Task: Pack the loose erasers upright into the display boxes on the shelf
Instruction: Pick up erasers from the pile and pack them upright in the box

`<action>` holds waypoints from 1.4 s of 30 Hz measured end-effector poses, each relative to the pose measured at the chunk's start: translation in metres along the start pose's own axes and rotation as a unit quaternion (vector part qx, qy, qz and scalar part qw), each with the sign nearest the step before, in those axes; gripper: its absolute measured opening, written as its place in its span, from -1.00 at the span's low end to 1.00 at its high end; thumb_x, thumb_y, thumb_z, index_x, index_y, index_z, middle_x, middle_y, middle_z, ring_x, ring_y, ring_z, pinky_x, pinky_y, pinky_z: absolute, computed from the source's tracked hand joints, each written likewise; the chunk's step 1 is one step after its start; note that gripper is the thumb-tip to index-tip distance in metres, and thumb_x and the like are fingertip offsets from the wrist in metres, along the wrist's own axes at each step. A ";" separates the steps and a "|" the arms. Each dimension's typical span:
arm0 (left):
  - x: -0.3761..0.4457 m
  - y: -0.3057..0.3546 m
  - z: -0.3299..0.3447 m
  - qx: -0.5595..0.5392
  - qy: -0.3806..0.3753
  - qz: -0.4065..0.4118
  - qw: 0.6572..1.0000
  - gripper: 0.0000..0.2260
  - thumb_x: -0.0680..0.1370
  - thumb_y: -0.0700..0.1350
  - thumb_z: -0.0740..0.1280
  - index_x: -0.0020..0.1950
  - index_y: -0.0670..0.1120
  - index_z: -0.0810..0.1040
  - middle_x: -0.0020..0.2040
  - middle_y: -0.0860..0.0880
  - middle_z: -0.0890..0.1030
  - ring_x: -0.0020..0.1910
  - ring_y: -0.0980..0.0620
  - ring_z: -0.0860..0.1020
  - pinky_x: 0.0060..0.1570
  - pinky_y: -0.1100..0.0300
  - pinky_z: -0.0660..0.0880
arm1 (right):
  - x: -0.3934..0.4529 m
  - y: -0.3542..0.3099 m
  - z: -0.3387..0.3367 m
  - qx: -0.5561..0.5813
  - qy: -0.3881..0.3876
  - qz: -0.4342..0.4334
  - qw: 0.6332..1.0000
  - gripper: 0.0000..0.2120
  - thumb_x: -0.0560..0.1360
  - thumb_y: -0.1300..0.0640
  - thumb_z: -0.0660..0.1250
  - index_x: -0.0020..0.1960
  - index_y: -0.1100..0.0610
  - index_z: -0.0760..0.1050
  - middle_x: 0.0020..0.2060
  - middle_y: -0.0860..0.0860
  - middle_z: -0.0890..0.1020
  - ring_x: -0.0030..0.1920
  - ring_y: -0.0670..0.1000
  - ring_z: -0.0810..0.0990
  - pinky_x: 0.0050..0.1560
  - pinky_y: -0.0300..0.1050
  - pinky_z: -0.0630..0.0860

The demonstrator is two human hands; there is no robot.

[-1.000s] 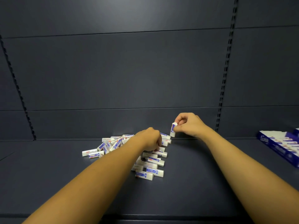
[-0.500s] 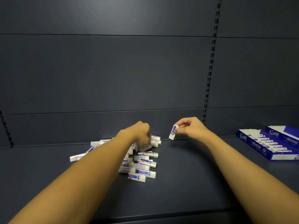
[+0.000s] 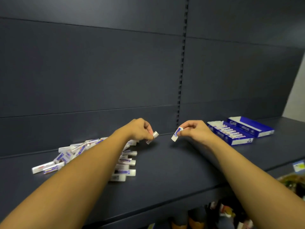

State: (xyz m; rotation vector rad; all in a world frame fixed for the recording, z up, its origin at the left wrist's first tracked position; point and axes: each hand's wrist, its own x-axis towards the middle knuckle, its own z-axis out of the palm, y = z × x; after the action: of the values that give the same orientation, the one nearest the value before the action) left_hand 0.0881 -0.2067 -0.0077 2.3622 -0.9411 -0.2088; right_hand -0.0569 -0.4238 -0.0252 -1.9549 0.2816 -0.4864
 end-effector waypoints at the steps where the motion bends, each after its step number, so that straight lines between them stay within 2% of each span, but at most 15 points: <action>1: 0.003 0.007 0.006 -0.001 -0.004 0.004 1.000 -0.90 0.38 -0.12 0.50 -0.12 0.01 0.70 -0.18 0.09 0.70 -0.09 0.07 0.65 -0.15 0.22 0.55 | -0.003 0.003 -0.010 -0.010 0.009 0.006 1.000 -0.86 0.31 0.28 0.57 -0.15 0.15 0.70 -0.29 0.06 0.71 -0.24 -0.10 0.64 0.01 -0.19 0.52; 3: 0.008 0.024 0.016 0.000 -0.013 0.011 1.000 -0.90 0.41 -0.12 0.50 -0.10 0.01 0.69 -0.14 0.07 0.69 -0.09 0.06 0.63 -0.18 0.23 0.51 | -0.008 0.008 -0.030 -0.028 0.020 0.016 0.999 -0.87 0.31 0.26 0.57 -0.16 0.13 0.70 -0.34 0.01 0.67 -0.28 -0.13 0.60 -0.06 -0.21 0.49; 6: 0.016 0.055 0.033 0.016 -0.026 0.016 0.999 -0.89 0.41 -0.10 0.50 -0.07 0.01 0.69 -0.11 0.06 0.68 -0.03 0.05 0.63 -0.06 0.18 0.55 | -0.013 0.017 -0.061 -0.055 0.032 0.024 0.998 -0.88 0.32 0.24 0.57 -0.15 0.13 0.69 -0.35 0.01 0.68 -0.25 -0.12 0.63 -0.06 -0.20 0.51; 9: 0.027 0.092 0.051 0.025 -0.023 0.021 0.999 -0.88 0.40 -0.07 0.49 -0.08 0.03 0.69 -0.09 0.07 0.67 -0.03 0.07 0.61 -0.04 0.19 0.53 | -0.020 0.030 -0.096 -0.089 0.055 0.030 0.994 -0.86 0.31 0.20 0.59 -0.16 0.11 0.68 -0.26 0.08 0.72 -0.21 -0.08 0.63 -0.03 -0.16 0.53; 13: 0.042 0.143 0.082 0.024 -0.010 0.026 0.999 -0.88 0.40 -0.06 0.49 -0.08 0.04 0.68 -0.07 0.07 0.66 -0.01 0.08 0.60 -0.01 0.19 0.53 | -0.027 0.052 -0.147 -0.106 0.067 0.041 0.991 -0.83 0.28 0.18 0.61 -0.21 0.08 0.65 -0.18 0.11 0.72 -0.18 -0.03 0.63 -0.19 -0.19 0.50; 17: 0.055 0.190 0.121 0.010 -0.004 0.025 1.000 -0.88 0.42 -0.08 0.49 -0.06 0.01 0.68 -0.09 0.06 0.67 -0.06 0.10 0.60 -0.11 0.25 0.49 | -0.032 0.072 -0.197 -0.113 0.062 0.046 0.991 -0.80 0.29 0.13 0.63 -0.14 0.06 0.66 -0.14 0.08 0.73 -0.04 -0.02 0.67 -0.13 -0.23 0.53; 19: 0.061 0.208 0.137 0.002 0.003 0.025 1.000 -0.88 0.42 -0.09 0.49 -0.06 0.01 0.67 -0.11 0.07 0.67 -0.07 0.10 0.60 -0.11 0.25 0.49 | -0.032 0.083 -0.218 -0.112 0.059 0.048 0.991 -0.78 0.29 0.11 0.64 -0.13 0.04 0.66 -0.13 0.07 0.70 -0.02 -0.01 0.64 -0.13 -0.22 0.51; 25: 0.080 0.235 0.164 -0.036 0.007 0.007 0.999 -0.87 0.46 -0.13 0.48 -0.01 -0.06 0.65 -0.07 0.03 0.64 -0.01 0.07 0.58 -0.02 0.19 0.53 | -0.012 0.112 -0.258 -0.089 0.046 0.057 0.993 -0.76 0.27 0.11 0.66 -0.13 0.05 0.66 -0.14 0.06 0.72 0.01 0.01 0.67 0.07 -0.04 0.61; 29: 0.102 0.239 0.169 -0.040 0.011 -0.001 0.999 -0.87 0.47 -0.13 0.48 0.00 -0.08 0.65 -0.08 0.01 0.64 -0.02 0.06 0.59 0.02 0.13 0.57 | 0.011 0.124 -0.272 -0.048 0.040 0.059 0.996 -0.75 0.28 0.15 0.65 -0.10 0.07 0.66 -0.19 0.04 0.74 0.00 0.03 0.70 0.07 -0.01 0.62; 31: 0.117 0.240 0.171 -0.040 0.012 0.002 0.999 -0.86 0.47 -0.13 0.49 0.00 -0.07 0.65 -0.09 0.01 0.64 -0.01 0.04 0.59 0.06 0.10 0.59 | 0.024 0.129 -0.276 -0.026 0.037 0.058 0.997 -0.77 0.31 0.18 0.63 -0.09 0.08 0.66 -0.17 0.05 0.74 0.00 0.03 0.70 -0.07 -0.09 0.62; 35: 0.146 0.245 0.178 -0.061 0.028 0.012 0.998 -0.87 0.48 -0.15 0.47 0.01 -0.08 0.64 -0.10 0.01 0.65 -0.02 0.06 0.60 0.02 0.12 0.60 | 0.046 0.137 -0.284 -0.012 0.023 0.048 0.999 -0.83 0.40 0.27 0.55 -0.07 0.12 0.63 -0.24 0.05 0.73 -0.22 -0.09 0.67 -0.51 -0.39 0.38; 38: 0.169 0.251 0.184 -0.070 0.045 0.030 0.996 -0.88 0.46 -0.14 0.46 -0.02 -0.04 0.65 -0.11 0.03 0.67 -0.02 0.05 0.63 0.06 0.07 0.61 | 0.067 0.143 -0.289 -0.004 0.023 0.041 0.999 -0.85 0.41 0.30 0.53 -0.05 0.17 0.64 -0.28 0.04 0.71 -0.43 -0.20 0.58 -0.57 -0.39 0.32; 42: 0.196 0.253 0.197 -0.104 0.064 0.039 0.992 -0.91 0.47 -0.13 0.46 -0.04 -0.02 0.65 -0.11 0.04 0.68 -0.03 0.06 0.64 -0.04 0.10 0.63 | 0.097 0.150 -0.300 0.007 0.015 0.023 1.000 -0.87 0.39 0.28 0.52 -0.10 0.15 0.63 -0.31 0.05 0.70 -0.50 -0.14 0.43 -0.53 -0.24 0.24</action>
State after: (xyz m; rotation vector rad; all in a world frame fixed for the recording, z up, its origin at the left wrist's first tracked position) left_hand 0.0187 -0.5761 -0.0116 2.1171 -0.9034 -0.1161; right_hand -0.1040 -0.7696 -0.0322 -1.9243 0.3403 -0.4871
